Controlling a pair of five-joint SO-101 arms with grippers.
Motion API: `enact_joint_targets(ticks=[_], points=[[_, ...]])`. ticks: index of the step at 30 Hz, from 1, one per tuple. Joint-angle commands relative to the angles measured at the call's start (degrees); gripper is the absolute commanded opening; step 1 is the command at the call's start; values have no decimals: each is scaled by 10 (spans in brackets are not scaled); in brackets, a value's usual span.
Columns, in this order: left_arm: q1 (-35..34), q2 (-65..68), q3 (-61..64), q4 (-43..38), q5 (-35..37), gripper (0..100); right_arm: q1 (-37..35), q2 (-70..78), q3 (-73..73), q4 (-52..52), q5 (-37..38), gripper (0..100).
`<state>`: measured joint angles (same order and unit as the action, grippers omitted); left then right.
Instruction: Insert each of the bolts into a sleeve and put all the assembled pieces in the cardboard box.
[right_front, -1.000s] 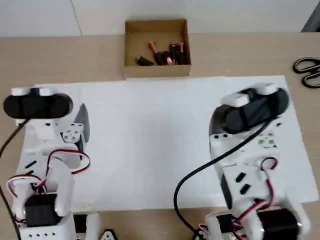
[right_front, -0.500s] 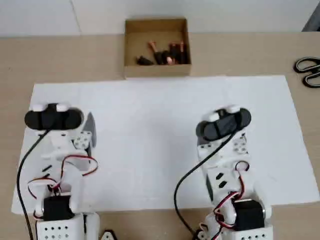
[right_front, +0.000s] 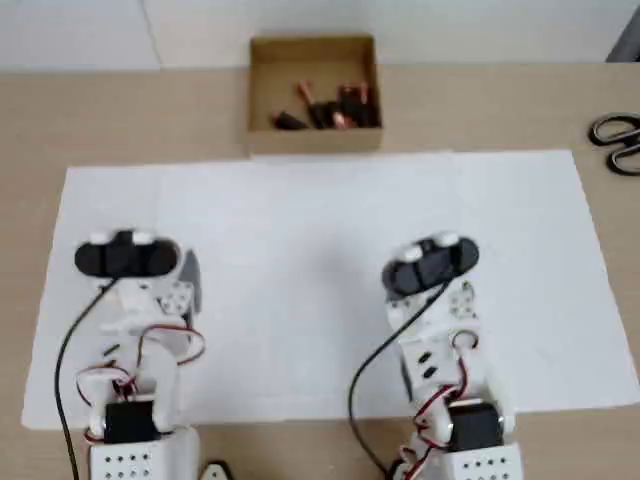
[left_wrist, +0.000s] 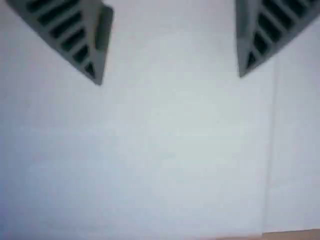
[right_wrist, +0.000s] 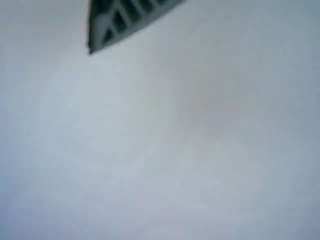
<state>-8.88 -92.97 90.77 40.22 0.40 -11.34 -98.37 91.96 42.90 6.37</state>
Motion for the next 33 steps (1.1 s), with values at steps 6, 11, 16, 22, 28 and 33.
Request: enact_joint_targets(ticks=[6,11,16,22,28,33], points=[[4,-55,59,-11,-2,169,2,-56,45,16,3,221],[4,-62,58,34,-2,169,0,-54,45,50,3,221],[3,-64,58,48,-2,169,1,-55,45,80,4,221],[4,-64,58,48,-2,169,0,-55,45,100,3,221],[4,-64,58,48,-2,169,0,-55,45,100,3,221],[4,-64,58,48,-2,169,0,-55,45,100,3,221]])
